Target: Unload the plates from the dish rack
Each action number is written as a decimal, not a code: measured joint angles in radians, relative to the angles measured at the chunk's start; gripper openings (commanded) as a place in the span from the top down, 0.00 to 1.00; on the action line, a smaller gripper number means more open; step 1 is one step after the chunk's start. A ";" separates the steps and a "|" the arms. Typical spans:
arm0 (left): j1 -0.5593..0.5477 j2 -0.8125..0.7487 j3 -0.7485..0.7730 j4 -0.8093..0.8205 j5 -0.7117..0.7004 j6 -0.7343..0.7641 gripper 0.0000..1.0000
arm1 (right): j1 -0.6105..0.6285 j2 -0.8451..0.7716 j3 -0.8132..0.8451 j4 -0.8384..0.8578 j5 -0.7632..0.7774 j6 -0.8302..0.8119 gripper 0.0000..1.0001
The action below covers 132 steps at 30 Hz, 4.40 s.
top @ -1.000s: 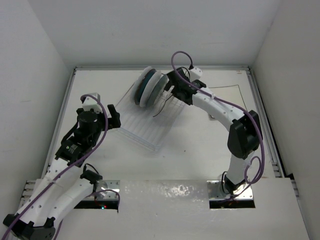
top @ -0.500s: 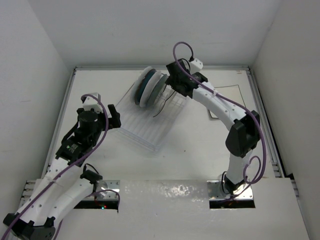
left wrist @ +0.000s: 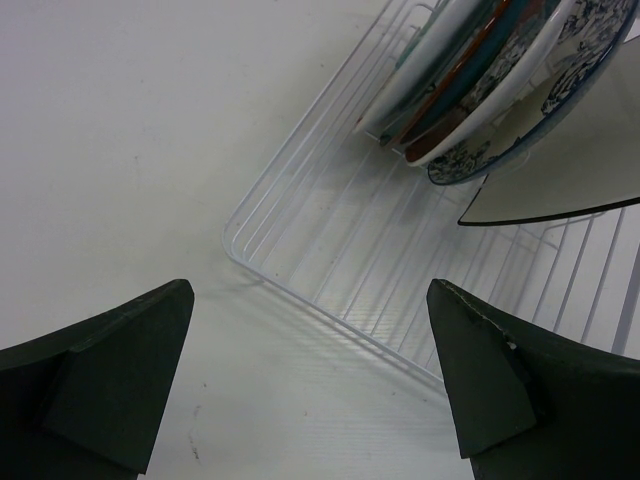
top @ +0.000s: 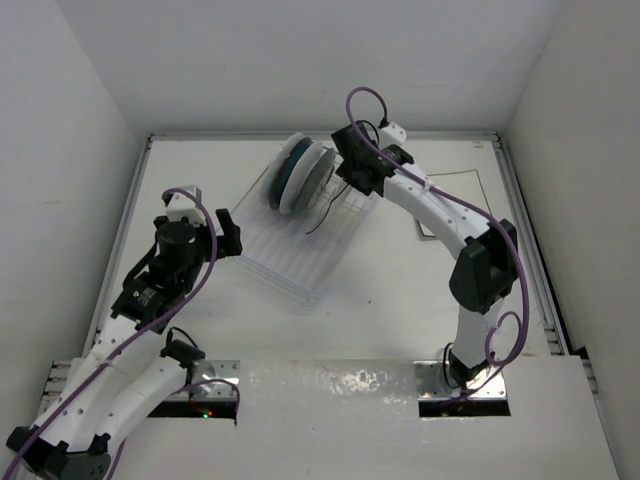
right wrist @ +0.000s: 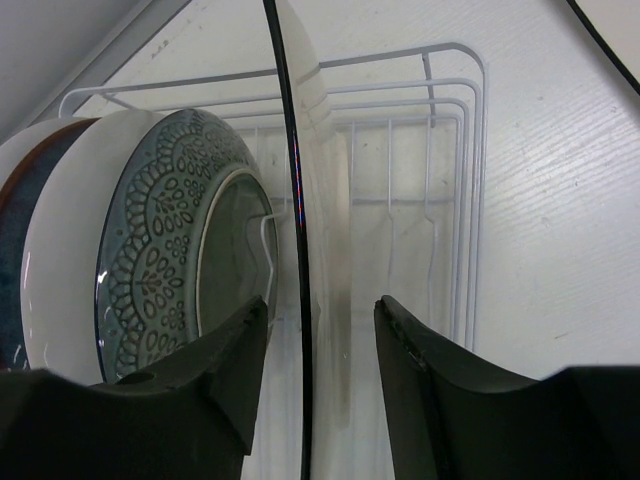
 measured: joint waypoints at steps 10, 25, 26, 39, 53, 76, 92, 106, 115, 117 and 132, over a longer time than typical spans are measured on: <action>0.000 0.000 0.000 0.000 0.000 0.000 0.00 | 0.000 0.008 -0.005 -0.010 0.001 0.020 0.88; 0.000 0.000 0.000 0.000 0.003 0.000 0.00 | -0.003 -0.004 -0.018 -0.025 0.014 -0.019 1.00; 0.000 0.000 0.000 0.000 0.003 0.000 0.00 | -0.003 -0.005 -0.018 -0.025 0.011 -0.019 1.00; 0.000 0.000 0.000 0.000 -0.001 0.000 0.00 | -0.001 -0.159 -0.047 -0.101 0.007 -0.016 1.00; 0.000 0.007 0.000 0.000 -0.009 0.000 0.00 | -0.026 -0.342 -0.018 -0.135 0.101 -0.084 1.00; 0.000 0.013 0.000 0.000 -0.007 0.000 0.00 | -0.483 -0.829 -0.947 0.427 0.264 -0.027 1.00; 0.000 0.031 0.000 0.000 0.006 0.002 0.00 | -0.555 -0.741 -1.144 0.656 0.313 0.193 1.00; 0.000 0.031 -0.001 0.000 0.007 0.007 0.00 | -0.558 -0.686 -1.244 0.711 0.254 0.410 1.00; 0.000 0.030 -0.001 0.000 0.007 0.007 0.00 | -0.557 -0.657 -1.251 0.676 0.203 0.523 0.90; 0.000 0.030 -0.001 0.000 0.007 0.007 0.00 | -0.557 -0.643 -1.251 0.647 0.192 0.548 0.89; 0.000 0.030 -0.001 0.000 0.006 0.007 0.00 | -0.557 -0.536 -1.244 0.597 0.128 0.574 0.70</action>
